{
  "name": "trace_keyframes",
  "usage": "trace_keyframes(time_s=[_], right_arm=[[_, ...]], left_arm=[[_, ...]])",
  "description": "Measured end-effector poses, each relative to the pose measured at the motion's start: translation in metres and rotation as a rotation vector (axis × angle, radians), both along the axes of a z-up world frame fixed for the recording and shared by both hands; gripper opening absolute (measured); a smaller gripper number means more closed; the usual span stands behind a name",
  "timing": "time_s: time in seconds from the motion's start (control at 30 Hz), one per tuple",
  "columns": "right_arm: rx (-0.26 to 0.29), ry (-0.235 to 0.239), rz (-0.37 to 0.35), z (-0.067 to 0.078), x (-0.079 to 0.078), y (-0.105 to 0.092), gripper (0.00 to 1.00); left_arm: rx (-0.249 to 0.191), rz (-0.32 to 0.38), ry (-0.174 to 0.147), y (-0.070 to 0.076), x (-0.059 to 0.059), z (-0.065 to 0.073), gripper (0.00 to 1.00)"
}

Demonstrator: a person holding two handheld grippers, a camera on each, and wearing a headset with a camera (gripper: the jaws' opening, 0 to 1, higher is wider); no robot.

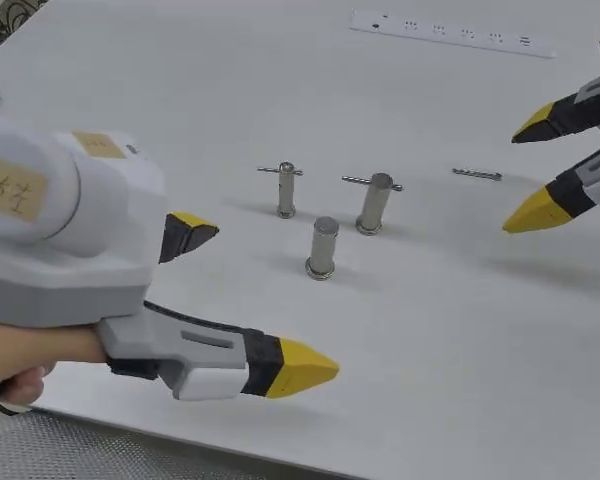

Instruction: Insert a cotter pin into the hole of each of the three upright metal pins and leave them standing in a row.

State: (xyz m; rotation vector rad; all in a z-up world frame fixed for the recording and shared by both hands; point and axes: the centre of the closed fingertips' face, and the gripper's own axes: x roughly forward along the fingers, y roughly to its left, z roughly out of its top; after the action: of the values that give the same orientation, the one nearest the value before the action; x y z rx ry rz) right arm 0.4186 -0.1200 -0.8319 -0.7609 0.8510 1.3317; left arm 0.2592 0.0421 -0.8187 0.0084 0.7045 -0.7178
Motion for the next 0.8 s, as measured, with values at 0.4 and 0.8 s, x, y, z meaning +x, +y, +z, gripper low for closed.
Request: trace_keyframes(time_s=[0.4, 0.8], right_arm=[[-0.070, 0.041, 0.008, -0.026, 0.017, -0.005, 0.61], [-0.112, 0.070, 0.042, -0.034, 0.015, -0.001, 0.48]], left_arm=[[-0.011, -0.003, 0.013, -0.003, -0.002, -0.002, 0.95], [-0.012, 0.002, 0.012, -0.001, 0.000, -0.001, 0.93]])
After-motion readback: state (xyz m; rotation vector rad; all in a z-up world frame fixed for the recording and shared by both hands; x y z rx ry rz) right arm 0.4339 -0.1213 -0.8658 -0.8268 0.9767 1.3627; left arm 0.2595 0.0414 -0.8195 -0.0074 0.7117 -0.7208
